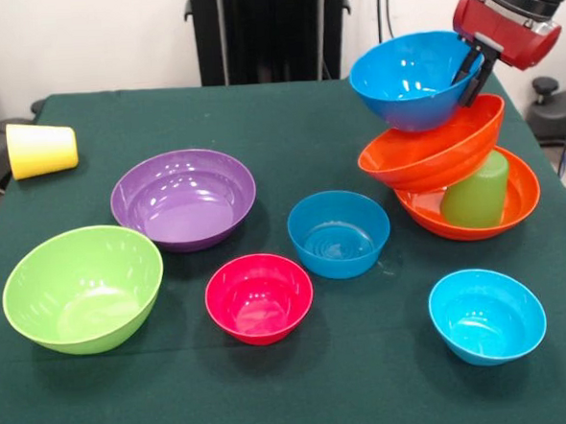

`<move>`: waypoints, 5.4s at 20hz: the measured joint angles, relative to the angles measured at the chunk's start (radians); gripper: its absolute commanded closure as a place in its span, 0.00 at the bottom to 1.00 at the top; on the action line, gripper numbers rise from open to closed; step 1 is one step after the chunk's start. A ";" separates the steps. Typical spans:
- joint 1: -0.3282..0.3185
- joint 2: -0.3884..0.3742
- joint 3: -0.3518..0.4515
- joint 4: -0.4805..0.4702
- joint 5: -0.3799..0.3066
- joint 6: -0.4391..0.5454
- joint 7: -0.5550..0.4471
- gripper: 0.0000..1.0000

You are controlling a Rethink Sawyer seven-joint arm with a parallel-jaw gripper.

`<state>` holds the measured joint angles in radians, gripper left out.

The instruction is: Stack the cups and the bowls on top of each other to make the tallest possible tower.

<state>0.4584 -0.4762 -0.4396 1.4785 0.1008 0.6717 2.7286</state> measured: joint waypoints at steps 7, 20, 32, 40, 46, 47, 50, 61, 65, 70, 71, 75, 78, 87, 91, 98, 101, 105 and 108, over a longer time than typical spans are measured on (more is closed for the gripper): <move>0.001 0.000 -0.008 0.000 0.017 0.000 0.000 1.00; 0.029 0.005 -0.035 -0.074 0.088 0.034 0.000 1.00; 0.066 0.043 -0.081 -0.165 0.142 0.138 0.000 1.00; 0.081 0.073 -0.112 -0.196 0.174 0.158 0.000 1.00; 0.094 0.085 -0.131 -0.199 0.187 0.158 0.000 1.00; 0.097 0.087 -0.134 -0.199 0.190 0.159 0.000 1.00; 0.103 0.100 -0.143 -0.204 0.201 0.158 0.000 1.00; 0.095 0.176 -0.185 -0.246 0.206 0.159 0.000 1.00; 0.091 0.201 -0.199 -0.259 0.207 0.158 0.000 1.00; 0.087 0.223 -0.211 -0.275 0.209 0.158 0.000 1.00; 0.087 0.226 -0.213 -0.277 0.209 0.158 0.000 1.00; 0.087 0.238 -0.225 -0.290 0.215 0.158 0.000 1.00; 0.087 0.247 -0.233 -0.304 0.222 0.158 0.000 1.00; 0.085 0.269 -0.242 -0.364 0.272 0.162 0.000 1.00; 0.085 0.269 -0.247 -0.399 0.303 0.194 0.000 1.00; 0.085 0.268 -0.257 -0.434 0.332 0.252 0.000 1.00; 0.085 0.266 -0.260 -0.436 0.342 0.252 0.000 1.00; 0.085 0.266 -0.261 -0.436 0.346 0.252 0.000 1.00; 0.085 0.266 -0.261 -0.436 0.346 0.252 0.000 1.00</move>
<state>0.5438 -0.2105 -0.7008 1.0426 0.4472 0.9240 2.7289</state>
